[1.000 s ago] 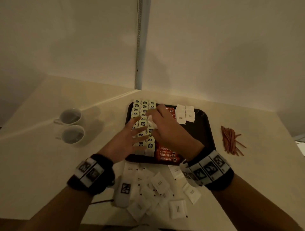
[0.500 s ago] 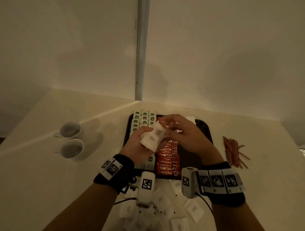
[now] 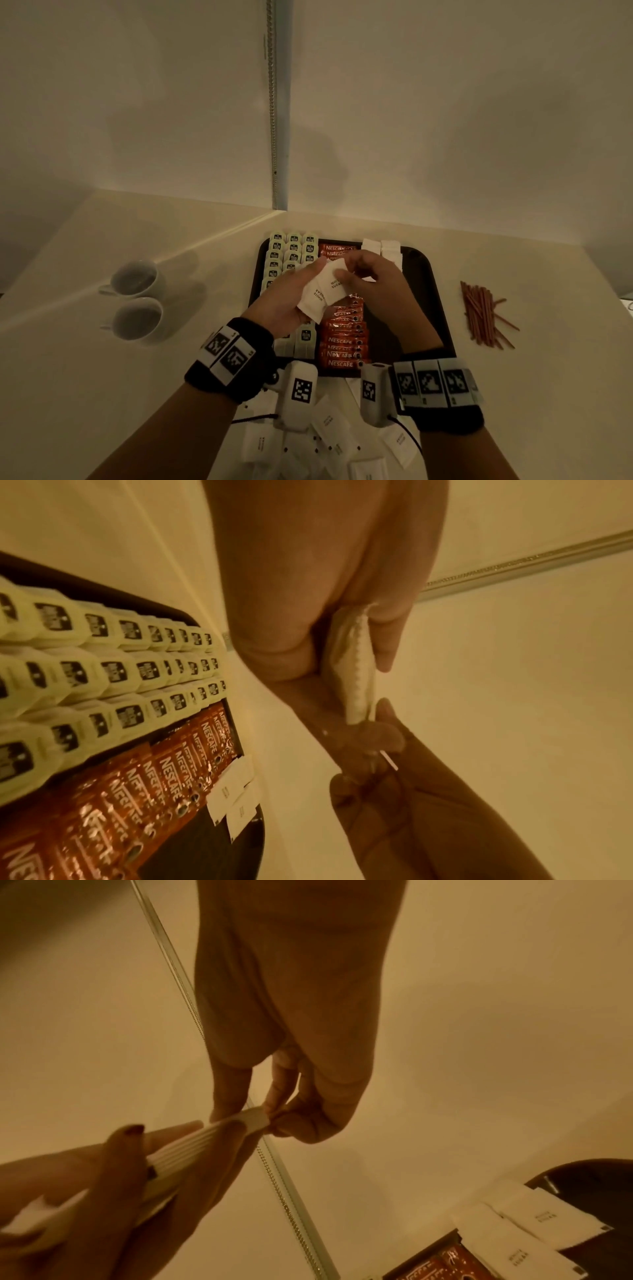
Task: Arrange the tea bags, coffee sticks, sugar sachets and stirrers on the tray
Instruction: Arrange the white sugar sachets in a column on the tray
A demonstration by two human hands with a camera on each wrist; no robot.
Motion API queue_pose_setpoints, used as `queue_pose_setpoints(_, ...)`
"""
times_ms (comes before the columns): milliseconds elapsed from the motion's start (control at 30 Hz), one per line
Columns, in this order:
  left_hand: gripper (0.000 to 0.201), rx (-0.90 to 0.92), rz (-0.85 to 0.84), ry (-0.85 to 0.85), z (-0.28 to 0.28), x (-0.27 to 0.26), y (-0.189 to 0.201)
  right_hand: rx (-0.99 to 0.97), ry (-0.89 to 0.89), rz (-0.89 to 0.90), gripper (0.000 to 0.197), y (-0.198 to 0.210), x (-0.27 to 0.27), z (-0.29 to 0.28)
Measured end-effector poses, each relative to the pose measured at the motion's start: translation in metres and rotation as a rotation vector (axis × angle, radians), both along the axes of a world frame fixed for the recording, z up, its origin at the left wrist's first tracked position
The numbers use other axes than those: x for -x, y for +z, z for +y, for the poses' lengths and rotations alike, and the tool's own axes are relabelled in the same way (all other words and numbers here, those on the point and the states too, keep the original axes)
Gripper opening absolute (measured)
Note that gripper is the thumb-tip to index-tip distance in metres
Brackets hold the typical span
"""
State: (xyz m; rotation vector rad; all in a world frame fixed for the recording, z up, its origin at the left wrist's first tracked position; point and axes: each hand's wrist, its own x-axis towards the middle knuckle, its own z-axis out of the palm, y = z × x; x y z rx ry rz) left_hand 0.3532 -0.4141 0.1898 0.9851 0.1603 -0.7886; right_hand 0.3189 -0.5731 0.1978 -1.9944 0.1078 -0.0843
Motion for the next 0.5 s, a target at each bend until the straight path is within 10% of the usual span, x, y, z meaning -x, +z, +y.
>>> queue_pose_setpoints(500, 0.033, -0.345, -0.372, 0.077, -0.026, -0.019, -0.016, -0.593, -0.176, -0.061, 0.012, -0.016, -0.009, -0.015)
